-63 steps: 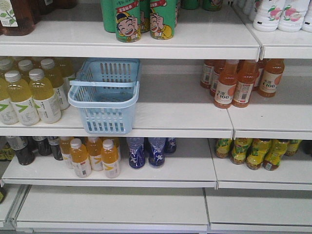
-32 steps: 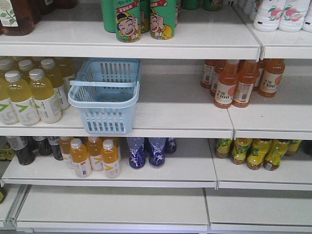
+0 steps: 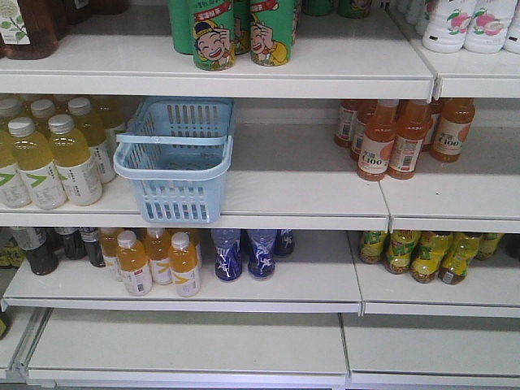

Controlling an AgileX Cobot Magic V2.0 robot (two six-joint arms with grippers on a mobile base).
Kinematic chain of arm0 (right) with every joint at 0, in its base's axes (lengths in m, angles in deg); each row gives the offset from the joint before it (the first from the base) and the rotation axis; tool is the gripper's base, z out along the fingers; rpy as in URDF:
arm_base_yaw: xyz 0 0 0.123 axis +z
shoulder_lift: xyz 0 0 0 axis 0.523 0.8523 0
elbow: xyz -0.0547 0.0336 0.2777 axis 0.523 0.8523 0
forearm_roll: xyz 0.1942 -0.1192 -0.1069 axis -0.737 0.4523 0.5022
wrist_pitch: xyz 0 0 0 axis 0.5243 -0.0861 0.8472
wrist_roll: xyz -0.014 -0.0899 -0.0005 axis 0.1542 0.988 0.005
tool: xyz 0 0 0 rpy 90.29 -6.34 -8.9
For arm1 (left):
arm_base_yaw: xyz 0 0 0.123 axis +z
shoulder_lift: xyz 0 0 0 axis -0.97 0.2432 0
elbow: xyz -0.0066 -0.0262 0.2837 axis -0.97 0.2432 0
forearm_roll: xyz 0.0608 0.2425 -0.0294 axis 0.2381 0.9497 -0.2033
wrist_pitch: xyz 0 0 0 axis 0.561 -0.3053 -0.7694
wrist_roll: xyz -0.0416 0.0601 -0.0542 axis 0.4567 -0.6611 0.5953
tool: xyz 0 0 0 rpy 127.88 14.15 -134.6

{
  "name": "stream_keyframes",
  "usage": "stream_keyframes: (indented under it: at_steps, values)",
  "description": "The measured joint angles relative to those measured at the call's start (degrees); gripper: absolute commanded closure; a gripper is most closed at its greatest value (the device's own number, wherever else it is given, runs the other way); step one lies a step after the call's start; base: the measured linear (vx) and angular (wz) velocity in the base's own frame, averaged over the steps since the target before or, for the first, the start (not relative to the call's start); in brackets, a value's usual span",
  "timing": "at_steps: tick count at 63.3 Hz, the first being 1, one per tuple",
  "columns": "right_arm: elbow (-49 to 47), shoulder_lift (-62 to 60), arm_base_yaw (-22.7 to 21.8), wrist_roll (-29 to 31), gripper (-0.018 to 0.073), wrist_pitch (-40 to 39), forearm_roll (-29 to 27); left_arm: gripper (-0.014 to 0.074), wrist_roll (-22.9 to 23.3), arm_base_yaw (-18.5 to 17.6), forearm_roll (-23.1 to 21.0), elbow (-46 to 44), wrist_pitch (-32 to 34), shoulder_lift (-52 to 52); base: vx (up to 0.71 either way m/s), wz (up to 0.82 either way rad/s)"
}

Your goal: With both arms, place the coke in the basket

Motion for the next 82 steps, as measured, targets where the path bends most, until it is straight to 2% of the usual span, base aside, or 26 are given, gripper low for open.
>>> stream_keyframes:
  at_steps: [8,13,18,22,28,39,41,42,43,45,48,54,57,61,67,74,79,82]
  values:
    - [0.0,0.0,0.0,0.0,0.0564,0.0,0.0,0.0602,0.7,0.0,-0.4,0.0,0.1,0.0,0.0,0.0]
    - [0.0,0.0,0.0,0.0,0.0564,0.0,0.0,0.0602,4.0,0.0,-2.8,0.0,0.4,0.0,0.0,0.0]
    - [0.0,0.0,0.0,0.0,0.0564,0.0,0.0,0.0602,9.0,0.0,-7.8,0.0,0.4,0.0,0.0,0.0]
    - [0.0,0.0,0.0,0.0,0.0564,0.0,0.0,0.0602,14.7,0.0,-12.9,0.0,0.4,0.0,0.0,0.0]
    - [0.0,0.0,0.0,0.0,0.0564,0.0,0.0,0.0602,19.8,0.0,-19.7,0.0,0.4,0.0,0.0,0.0]
    - [0.0,0.0,0.0,0.0,0.0564,0.0,0.0,0.0602,21.6,0.0,-32.0,0.0,2.3,0.0,0.0,0.0]
    - [0.0,0.0,0.0,0.0,0.0564,0.0,0.0,0.0602,21.7,0.0,-36.3,0.0,3.6,0.0,0.0,0.0]
    - [0.0,0.0,0.0,0.0,0.0564,0.0,0.0,0.0602,21.7,0.0,-37.1,0.0,4.2,0.0,0.0,0.0]
    - [0.0,0.0,0.0,0.0,0.0564,0.0,0.0,0.0602,21.8,0.0,-40.5,0.0,5.1,0.0,0.0,0.0]
    - [0.0,0.0,0.0,0.0,0.0564,0.0,0.0,0.0602,21.9,0.0,-44.3,0.0,6.2,0.0,0.0,0.0]
    - [0.0,0.0,0.0,0.0,0.0564,0.0,0.0,0.0602,22.2,0.0,-51.7,0.0,7.8,0.0,0.0,0.0]
    - [0.0,0.0,0.0,0.0,0.0564,0.0,0.0,0.0602,23.3,0.0,-69.3,0.0,10.0,0.0,0.0,0.0]
    - [0.0,0.0,0.0,0.0,0.0564,0.0,0.0,0.0602,23.4,0.0,-76.0,-0.5,10.0,0.0,0.0,0.0]
    - [0.0,0.0,0.0,0.0,0.0564,0.0,0.0,0.0602,22.2,0.0,-81.2,-3.2,8.7,0.0,0.0,0.0]
    - [0.0,0.0,0.0,0.0,0.0564,0.0,0.0,0.0602,18.2,0.0,-83.2,-10.9,7.0,0.0,0.0,0.0]
    - [0.0,0.0,0.0,0.0,0.0564,0.0,0.0,0.0602,9.3,0.0,-83.6,-20.7,7.7,-0.1,0.0,0.0]
    - [0.0,0.0,0.0,0.0,0.0564,0.0,0.0,0.0602,0.8,0.0,-83.8,-27.7,9.0,0.7,0.0,0.0]
    - [0.0,0.0,0.0,0.0,0.0564,0.0,0.0,0.0604,-2.0,0.0,-83.8,-31.1,9.0,1.9,0.0,0.0]
